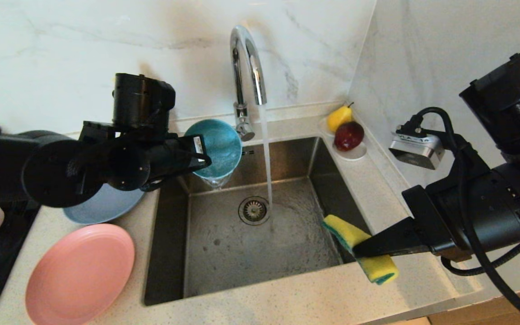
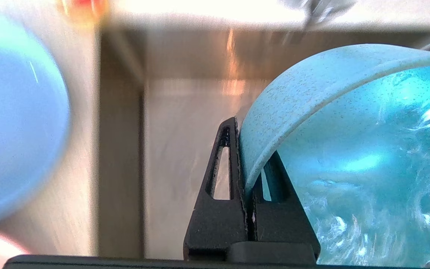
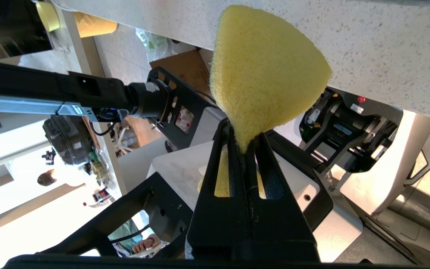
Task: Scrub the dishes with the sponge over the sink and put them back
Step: Wash the bowl
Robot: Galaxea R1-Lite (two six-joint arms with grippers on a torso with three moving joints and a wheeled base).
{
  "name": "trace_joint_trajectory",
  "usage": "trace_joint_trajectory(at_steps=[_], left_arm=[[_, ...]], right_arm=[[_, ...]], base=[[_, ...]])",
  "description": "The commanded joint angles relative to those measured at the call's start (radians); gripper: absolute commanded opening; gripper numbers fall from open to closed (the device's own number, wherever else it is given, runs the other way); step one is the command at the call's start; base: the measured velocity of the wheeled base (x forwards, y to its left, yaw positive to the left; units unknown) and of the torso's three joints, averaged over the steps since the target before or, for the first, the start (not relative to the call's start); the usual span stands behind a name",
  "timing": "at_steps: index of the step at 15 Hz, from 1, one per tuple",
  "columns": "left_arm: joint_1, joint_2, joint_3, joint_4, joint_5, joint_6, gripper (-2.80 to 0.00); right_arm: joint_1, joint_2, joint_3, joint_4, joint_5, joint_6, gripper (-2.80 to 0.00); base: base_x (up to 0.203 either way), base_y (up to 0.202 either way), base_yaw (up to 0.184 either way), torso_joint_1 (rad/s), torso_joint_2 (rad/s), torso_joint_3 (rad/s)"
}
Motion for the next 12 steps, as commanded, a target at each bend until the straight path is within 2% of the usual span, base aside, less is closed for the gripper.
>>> trace_joint_trajectory(at_steps=[1, 3, 5, 8, 12], left_arm=[[0.0, -0.083, 0.148, -0.35, 0.003, 0.115, -2.8], [0.0, -0.113, 0.216, -0.483, -0.004, 0.149, -2.8], [0.0, -0.14, 0.261, -0.547, -0.026, 0.154, -2.8], [0.001, -0.183, 0.352, -0.69, -0.099, 0.183, -2.8], [0.001, -0.215, 0.493, -0.945, -0.185, 0.261, -2.8]], right_arm=[[0.003, 0.004, 0.001, 0.002, 0.003, 0.002, -2.8], [0.003, 0.002, 0.0, 0.003, 0.003, 0.002, -2.8], [0.003, 0.002, 0.007, 0.003, 0.003, 0.002, -2.8], [0.003, -0.005, 0.018, 0.003, 0.003, 0.002, -2.8], [0.003, -0.009, 0.026, 0.003, 0.003, 0.001, -2.8]], base=[[0.0, 0.0, 0.0, 0.0, 0.0, 0.0], [0.0, 0.0, 0.0, 0.0, 0.0, 0.0], [0.0, 0.0, 0.0, 0.0, 0.0, 0.0], [0.0, 0.0, 0.0, 0.0, 0.0, 0.0], [0.0, 0.0, 0.0, 0.0, 0.0, 0.0]])
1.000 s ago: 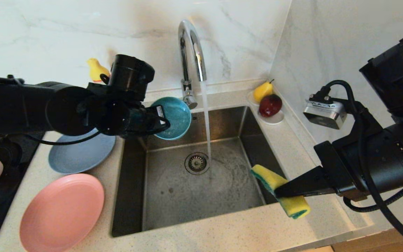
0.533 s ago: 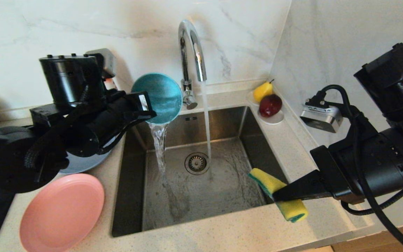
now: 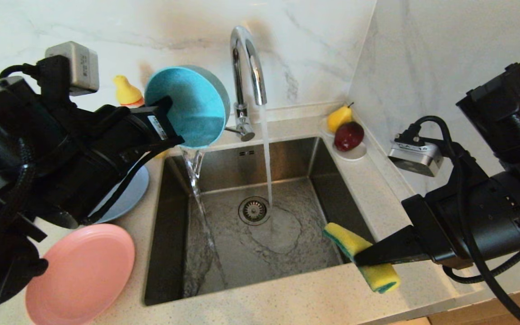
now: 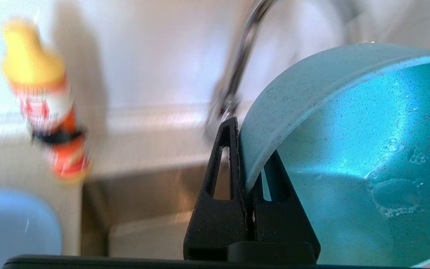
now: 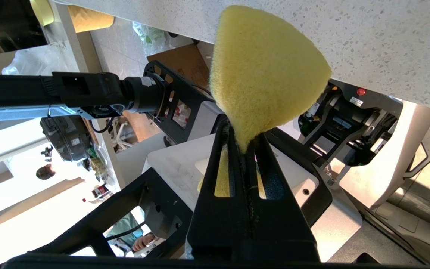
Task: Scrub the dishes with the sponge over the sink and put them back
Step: Wash the bowl
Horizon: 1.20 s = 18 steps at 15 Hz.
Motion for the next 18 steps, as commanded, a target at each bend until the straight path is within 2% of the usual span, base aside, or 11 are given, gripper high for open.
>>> trace_joint_trajectory(at_steps=[1, 4, 7, 10, 12, 13, 14, 16, 18], left_arm=[[0.0, -0.027, 0.062, -0.096, -0.01, 0.02, -2.8], [0.0, -0.054, 0.142, -0.159, -0.055, 0.05, -2.8], [-0.001, -0.06, 0.193, -0.252, -0.068, 0.091, -2.8], [-0.001, -0.069, 0.22, -0.249, -0.074, 0.09, -2.8], [-0.001, -0.069, 0.222, -0.201, -0.075, 0.082, -2.8], [-0.001, -0.07, 0.227, -0.158, -0.074, 0.074, -2.8], [-0.001, -0.081, 0.234, -0.05, -0.074, 0.052, -2.8], [-0.002, -0.12, 0.21, 0.193, -0.077, -0.019, -2.8], [-0.002, -0.148, 0.141, 0.497, -0.089, -0.075, -2.8]], right_arm=[[0.0, -0.004, 0.001, 0.003, 0.003, 0.002, -2.8], [0.0, -0.008, 0.009, 0.003, 0.003, 0.003, -2.8], [0.002, -0.008, 0.012, 0.003, 0.003, 0.003, -2.8], [0.002, -0.006, 0.008, 0.003, 0.003, 0.001, -2.8], [0.006, -0.004, 0.0, 0.003, 0.006, -0.001, -2.8], [0.016, -0.005, -0.002, 0.003, 0.006, -0.001, -2.8], [0.034, -0.001, -0.006, -0.006, 0.008, -0.001, -2.8], [0.06, 0.008, -0.016, -0.034, 0.006, -0.001, -2.8], [0.076, 0.024, -0.056, -0.044, 0.007, -0.001, -2.8]], base=[[0.0, 0.0, 0.0, 0.0, 0.0, 0.0], [0.0, 0.0, 0.0, 0.0, 0.0, 0.0], [0.0, 0.0, 0.0, 0.0, 0.0, 0.0], [0.0, 0.0, 0.0, 0.0, 0.0, 0.0], [0.0, 0.0, 0.0, 0.0, 0.0, 0.0], [0.0, 0.0, 0.0, 0.0, 0.0, 0.0], [0.0, 0.0, 0.0, 0.0, 0.0, 0.0], [0.0, 0.0, 0.0, 0.0, 0.0, 0.0], [0.0, 0.0, 0.0, 0.0, 0.0, 0.0]])
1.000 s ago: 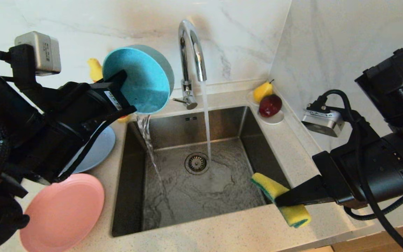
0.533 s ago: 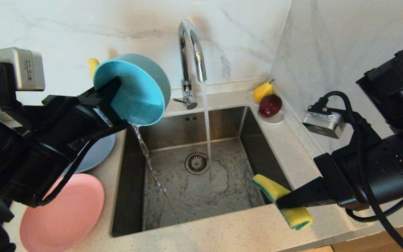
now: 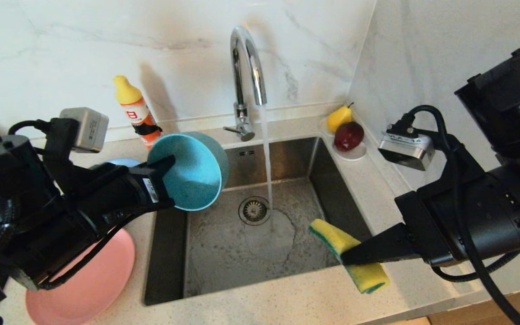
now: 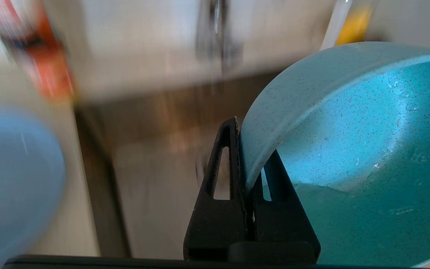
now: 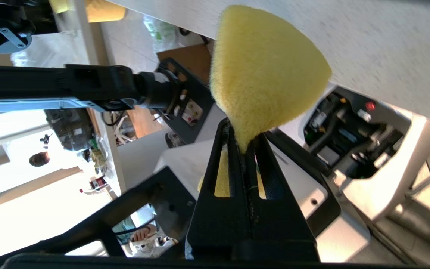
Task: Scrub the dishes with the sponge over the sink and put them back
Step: Wash the bowl, then wipe the bowl
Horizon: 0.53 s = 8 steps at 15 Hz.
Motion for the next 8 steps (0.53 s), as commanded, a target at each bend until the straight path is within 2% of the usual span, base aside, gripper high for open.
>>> trace_joint_trajectory(at_steps=[1, 3, 5, 8], left_arm=[[-0.001, -0.042, -0.083, 0.384, -0.028, -0.044, -2.8], [-0.011, -0.049, -0.149, 0.559, -0.073, -0.074, -2.8], [-0.058, -0.027, -0.168, 0.612, -0.078, -0.071, -2.8], [-0.12, 0.044, -0.169, 0.607, -0.043, -0.067, -2.8]], right_arm=[[0.019, 0.029, -0.054, 0.003, 0.004, 0.003, -2.8], [0.042, 0.051, -0.108, 0.007, 0.005, 0.002, -2.8], [0.079, 0.07, -0.147, 0.012, 0.005, 0.002, -2.8], [0.135, 0.091, -0.164, 0.009, 0.006, 0.003, -2.8]], base=[[0.0, 0.0, 0.0, 0.0, 0.0, 0.0], [0.0, 0.0, 0.0, 0.0, 0.0, 0.0], [0.0, 0.0, 0.0, 0.0, 0.0, 0.0], [0.0, 0.0, 0.0, 0.0, 0.0, 0.0]])
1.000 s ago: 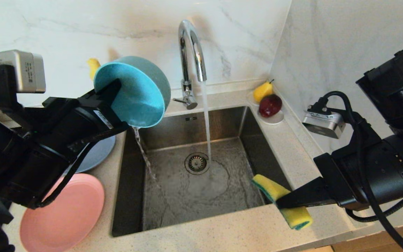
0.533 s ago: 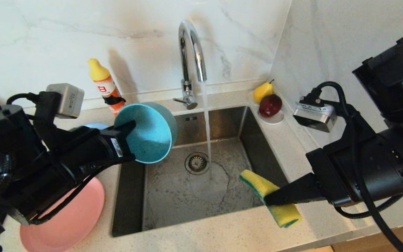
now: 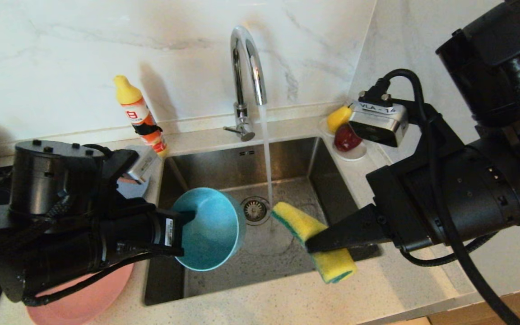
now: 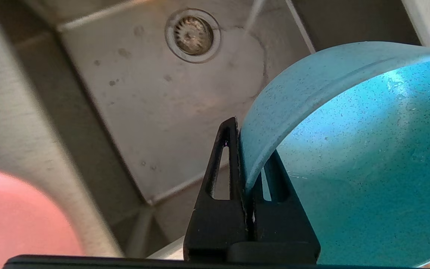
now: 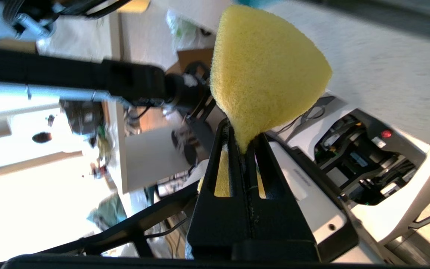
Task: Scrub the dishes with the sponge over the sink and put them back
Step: Wipe the bowl
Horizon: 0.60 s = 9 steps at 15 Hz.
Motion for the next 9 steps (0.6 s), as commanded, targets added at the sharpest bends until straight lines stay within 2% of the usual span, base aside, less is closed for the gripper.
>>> trace_joint_trajectory(at_steps=[1, 4, 7, 9], left_arm=[[-0.05, 0.075, -0.008, -0.017, 0.043, -0.003, -2.8], [-0.098, 0.141, -0.021, -0.148, 0.123, -0.007, -2.8], [-0.138, 0.224, -0.028, -0.3, 0.274, -0.009, -2.8], [-0.156, 0.221, -0.025, -0.307, 0.285, -0.008, -2.8]], right_arm=[[0.05, 0.028, -0.009, 0.002, 0.003, 0.003, -2.8], [0.087, 0.069, -0.007, -0.002, 0.003, 0.003, -2.8], [0.087, 0.134, -0.023, -0.008, 0.003, 0.005, -2.8], [0.086, 0.173, -0.042, -0.008, 0.004, 0.01, -2.8]], base=[[0.0, 0.0, 0.0, 0.0, 0.0, 0.0], [0.0, 0.0, 0.0, 0.0, 0.0, 0.0], [0.0, 0.0, 0.0, 0.0, 0.0, 0.0], [0.0, 0.0, 0.0, 0.0, 0.0, 0.0]])
